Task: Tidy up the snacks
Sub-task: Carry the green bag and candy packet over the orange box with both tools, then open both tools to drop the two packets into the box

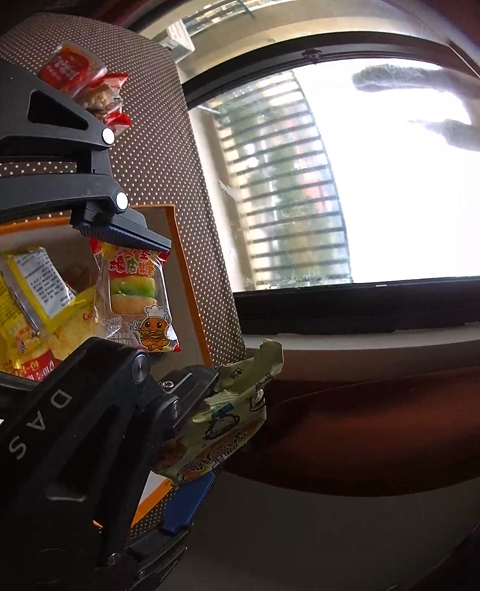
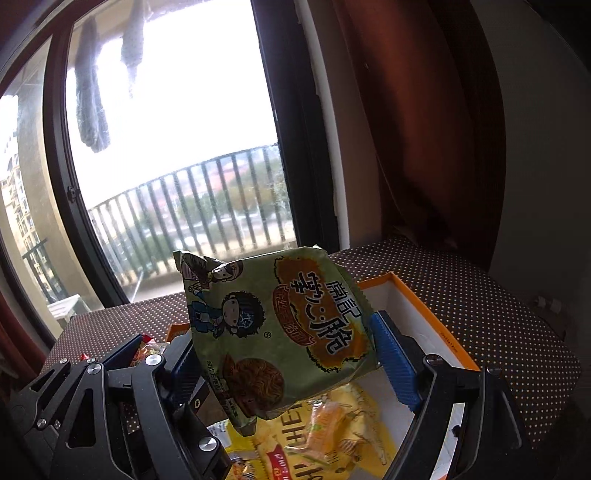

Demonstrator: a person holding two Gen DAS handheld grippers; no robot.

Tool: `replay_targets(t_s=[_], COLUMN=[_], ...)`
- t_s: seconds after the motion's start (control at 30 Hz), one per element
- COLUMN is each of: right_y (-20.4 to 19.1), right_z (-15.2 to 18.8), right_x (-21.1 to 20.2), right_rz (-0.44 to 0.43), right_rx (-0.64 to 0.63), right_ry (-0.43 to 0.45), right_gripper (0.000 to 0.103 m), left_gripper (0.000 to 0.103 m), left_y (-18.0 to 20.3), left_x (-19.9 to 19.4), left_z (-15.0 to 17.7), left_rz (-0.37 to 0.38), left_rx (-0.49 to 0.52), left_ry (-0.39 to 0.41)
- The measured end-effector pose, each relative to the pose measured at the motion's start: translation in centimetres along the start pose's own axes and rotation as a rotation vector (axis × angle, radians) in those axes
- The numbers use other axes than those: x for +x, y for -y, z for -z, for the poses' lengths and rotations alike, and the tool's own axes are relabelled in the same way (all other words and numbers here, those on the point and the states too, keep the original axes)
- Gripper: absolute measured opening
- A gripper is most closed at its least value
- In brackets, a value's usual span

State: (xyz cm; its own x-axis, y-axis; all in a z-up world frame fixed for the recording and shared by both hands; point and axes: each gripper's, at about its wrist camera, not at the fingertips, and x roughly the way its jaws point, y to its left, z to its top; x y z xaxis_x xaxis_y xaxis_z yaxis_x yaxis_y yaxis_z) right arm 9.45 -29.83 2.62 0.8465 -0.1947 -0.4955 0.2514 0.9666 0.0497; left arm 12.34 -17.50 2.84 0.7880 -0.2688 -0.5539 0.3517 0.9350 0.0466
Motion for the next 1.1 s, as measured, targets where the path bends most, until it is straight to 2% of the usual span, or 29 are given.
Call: replay_targets(t_s=[0.17, 0.3, 0.47, 0.5, 0.6, 0.67, 0.77, 0.87, 1.1], right_y=[1.6, 3.5, 5.1, 5.3, 5.8, 5.6, 5.5, 5.5, 5.6], right_z=[0.0, 0.0, 0.1, 0.0, -0.1, 0.0, 0.1, 0.1, 0.3], right_x=[1.4, 3.3, 5.6, 5.9, 6.9, 7.1, 7.2, 6.8, 5.5], right_rz=[0.019, 0.028, 0.042, 0.037, 0.025, 0.025, 0.042, 0.051, 0.047], right_rx=[0.021, 0.055, 0.091, 0.099, 0.11, 0.106, 0.103, 0.108, 0.097], right_ry=[-0.04, -0.093, -0.166, -0.182, -0.236, -0.256, -0.267, -0.258, -0.247], right_gripper=[0.085, 0.085, 0.085, 0.085, 0.087, 0.087, 0.089, 0.095, 0.096], left_gripper=[0.054, 0.057, 0.069, 0.076, 0.085, 0.087, 0.087, 0.09, 0.09], left_y=[0.6, 1.5, 2.1, 2.1, 1.9, 1.5, 1.3, 1.5, 1.0], left_x=[2.7, 4.9, 7.3, 7.7, 8.9, 9.6, 9.7, 9.4, 7.8], left_z=[-0.4, -0.5, -1.2, -1.3, -1.5, -1.5, -1.4, -1.4, -1.1], left_rz=[0.069, 0.088, 0.101, 0.11, 0.109, 0.125, 0.134, 0.133, 0.129], left_rx=[0.014, 0.035, 0.041, 0.037, 0.034, 0.033, 0.036, 0.046, 0.056], left_ry=[-0.092, -0.144, -0.208, -0.216, -0.24, -0.261, -0.269, -0.265, -0.247])
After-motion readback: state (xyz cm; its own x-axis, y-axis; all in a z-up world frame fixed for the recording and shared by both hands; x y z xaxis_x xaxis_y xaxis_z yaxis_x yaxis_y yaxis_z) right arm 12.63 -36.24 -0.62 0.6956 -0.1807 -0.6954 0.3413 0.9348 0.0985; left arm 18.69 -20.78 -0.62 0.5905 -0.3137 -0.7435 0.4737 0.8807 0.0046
